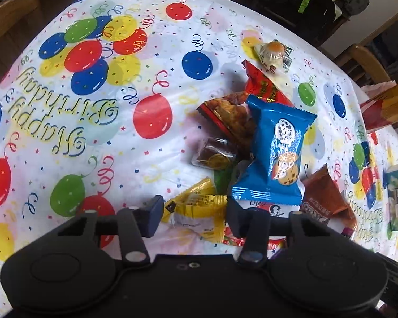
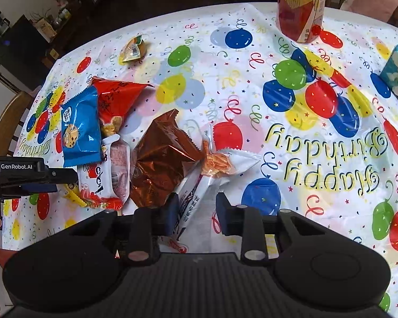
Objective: Organize snacks
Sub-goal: 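Reach the left tool to the yellow packet while the right tool reaches the white stick packet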
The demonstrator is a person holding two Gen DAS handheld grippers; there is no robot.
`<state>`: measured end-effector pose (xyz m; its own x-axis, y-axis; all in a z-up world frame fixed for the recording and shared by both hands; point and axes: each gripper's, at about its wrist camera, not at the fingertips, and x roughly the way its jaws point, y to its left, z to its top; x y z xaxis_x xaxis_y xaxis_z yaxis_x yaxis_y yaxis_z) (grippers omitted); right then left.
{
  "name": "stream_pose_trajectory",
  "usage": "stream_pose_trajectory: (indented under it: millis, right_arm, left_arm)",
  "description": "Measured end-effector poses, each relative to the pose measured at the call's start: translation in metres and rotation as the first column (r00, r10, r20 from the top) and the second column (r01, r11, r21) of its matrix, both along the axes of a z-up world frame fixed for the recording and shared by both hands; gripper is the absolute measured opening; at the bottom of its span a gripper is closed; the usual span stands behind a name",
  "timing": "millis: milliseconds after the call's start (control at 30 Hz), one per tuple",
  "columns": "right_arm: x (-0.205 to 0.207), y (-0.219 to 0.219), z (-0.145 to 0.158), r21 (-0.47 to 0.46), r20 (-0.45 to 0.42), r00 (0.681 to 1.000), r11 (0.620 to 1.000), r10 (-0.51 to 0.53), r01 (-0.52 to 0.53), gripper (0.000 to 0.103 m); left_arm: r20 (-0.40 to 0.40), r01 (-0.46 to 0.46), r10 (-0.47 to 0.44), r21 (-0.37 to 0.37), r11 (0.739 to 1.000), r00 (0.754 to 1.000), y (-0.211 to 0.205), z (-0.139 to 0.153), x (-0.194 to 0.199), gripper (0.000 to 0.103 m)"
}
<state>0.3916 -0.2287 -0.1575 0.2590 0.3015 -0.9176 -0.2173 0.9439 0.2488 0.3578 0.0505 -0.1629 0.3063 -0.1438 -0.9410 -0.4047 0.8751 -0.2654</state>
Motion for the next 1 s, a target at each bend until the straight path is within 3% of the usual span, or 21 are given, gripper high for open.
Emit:
stream_pose_trajectory:
  millis: [67, 233, 433, 500, 1000]
  right_arm:
    - [0.000, 0.000, 0.000, 0.003, -0.001, 1.000, 1.000, -0.002, 0.002, 0.023]
    - [-0.002, -0.002, 0.003, 0.010, 0.014, 1.000, 1.000, -0.013, 0.013, 0.013]
    - [-0.007, -0.005, 0.010, 0.019, 0.033, 0.999, 0.999, -0.026, 0.026, 0.009]
    - [-0.009, -0.007, 0.014, 0.019, 0.045, 0.998, 0.999, -0.032, 0.031, 0.008]
    - [-0.048, -0.033, 0.076, 0.081, 0.120, 0.993, 0.997, -0.017, 0.007, 0.003]
  left_arm:
    - [0.001, -0.009, 0.009, -0.017, 1.000, 1.000, 0.002, -0.001, -0.001, 0.038]
    - [0.033, 0.004, -0.004, 0.008, 1.000, 0.999, 0.001, 0.006, -0.002, 0.031]
    - [0.040, 0.012, -0.013, 0.019, 1.000, 0.999, 0.003, 0.012, -0.009, 0.028]
    - [0.045, 0.012, -0.013, 0.016, 1.000, 0.999, 0.006, 0.015, -0.012, 0.023]
    - [0.088, 0.071, -0.073, 0.032, 0.997, 0.993, 0.011, 0.053, -0.040, 0.022]
